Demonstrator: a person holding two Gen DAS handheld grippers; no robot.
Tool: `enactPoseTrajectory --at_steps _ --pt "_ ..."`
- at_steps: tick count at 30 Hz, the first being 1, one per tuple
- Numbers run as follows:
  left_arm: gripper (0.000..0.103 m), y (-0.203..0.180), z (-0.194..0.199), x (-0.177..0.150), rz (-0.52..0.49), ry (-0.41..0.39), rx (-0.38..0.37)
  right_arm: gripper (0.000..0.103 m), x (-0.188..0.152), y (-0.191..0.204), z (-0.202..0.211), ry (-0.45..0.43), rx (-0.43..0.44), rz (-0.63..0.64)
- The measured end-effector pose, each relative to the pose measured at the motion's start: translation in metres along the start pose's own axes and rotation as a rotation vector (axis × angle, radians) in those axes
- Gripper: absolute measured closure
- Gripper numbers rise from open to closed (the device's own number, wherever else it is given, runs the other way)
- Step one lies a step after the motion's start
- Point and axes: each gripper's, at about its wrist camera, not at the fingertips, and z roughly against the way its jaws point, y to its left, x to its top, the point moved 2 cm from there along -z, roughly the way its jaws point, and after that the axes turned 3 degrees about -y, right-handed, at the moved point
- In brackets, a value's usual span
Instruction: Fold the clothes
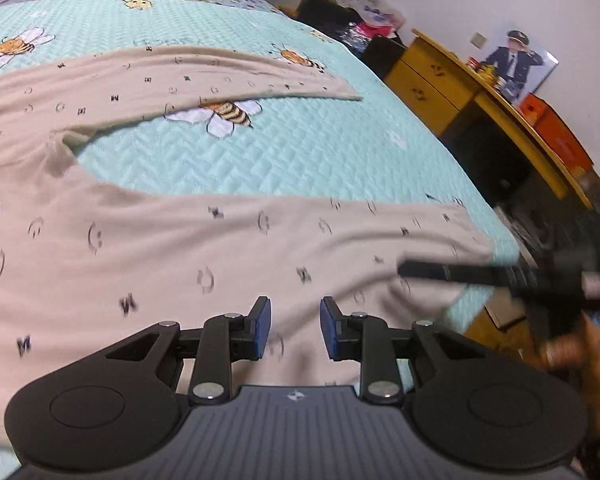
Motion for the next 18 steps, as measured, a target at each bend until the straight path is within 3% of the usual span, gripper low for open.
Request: enactPoseTrajectory --at_steps 6,9,11,18 --pt "0.075 -0.024 -0.046 0.021 -0.102 0.071 0.078 0.086 -0.03 0.005 -0.015 0.091 -0.03 0.038" --pt "0.075 -0.024 -0.074 0.02 -0.118 0.144 0.138 0.095 -0.051 0.003 -0.01 0.111 -0.043 0.047" --pt "0.074 -0.022 -0.079 0.02 -0.116 0.138 0.142 0.103 -0.061 0.001 -0.005 0.104 -0.055 0.06" --pt "0.074 -0.025 -0.084 0.026 -0.151 0.199 0.149 0.103 -0.061 0.01 0.001 0.128 -0.084 0.099"
